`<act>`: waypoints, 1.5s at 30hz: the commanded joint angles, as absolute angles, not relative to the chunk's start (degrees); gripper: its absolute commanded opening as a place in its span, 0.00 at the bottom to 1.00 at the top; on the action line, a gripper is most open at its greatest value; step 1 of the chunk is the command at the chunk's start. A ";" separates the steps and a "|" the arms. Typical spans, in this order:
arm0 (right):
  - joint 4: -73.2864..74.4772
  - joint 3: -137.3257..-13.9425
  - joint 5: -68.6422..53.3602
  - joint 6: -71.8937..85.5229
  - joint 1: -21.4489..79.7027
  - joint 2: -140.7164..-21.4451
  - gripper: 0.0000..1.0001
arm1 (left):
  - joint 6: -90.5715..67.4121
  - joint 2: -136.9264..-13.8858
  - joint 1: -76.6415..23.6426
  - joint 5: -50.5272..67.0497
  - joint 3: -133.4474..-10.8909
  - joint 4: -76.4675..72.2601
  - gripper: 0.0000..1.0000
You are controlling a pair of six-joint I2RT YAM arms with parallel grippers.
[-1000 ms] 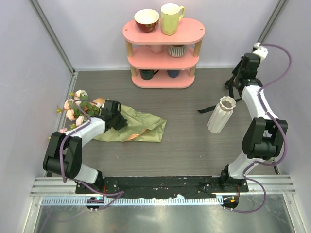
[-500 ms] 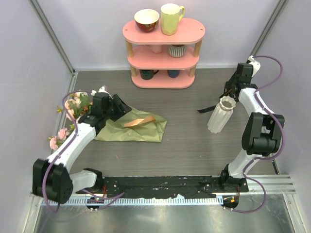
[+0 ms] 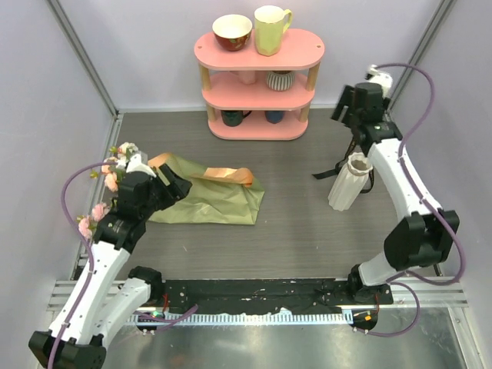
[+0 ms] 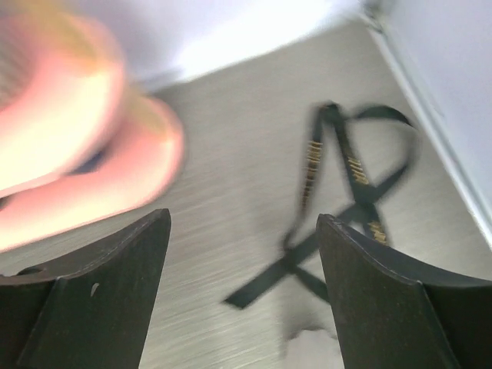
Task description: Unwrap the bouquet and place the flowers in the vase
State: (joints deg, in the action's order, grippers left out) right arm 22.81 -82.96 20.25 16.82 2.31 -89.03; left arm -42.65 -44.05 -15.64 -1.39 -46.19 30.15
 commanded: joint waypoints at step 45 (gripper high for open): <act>-3.36 -73.69 2.90 22.95 31.29 -112.22 0.01 | -47.72 -48.78 -17.58 11.69 -48.34 27.25 0.75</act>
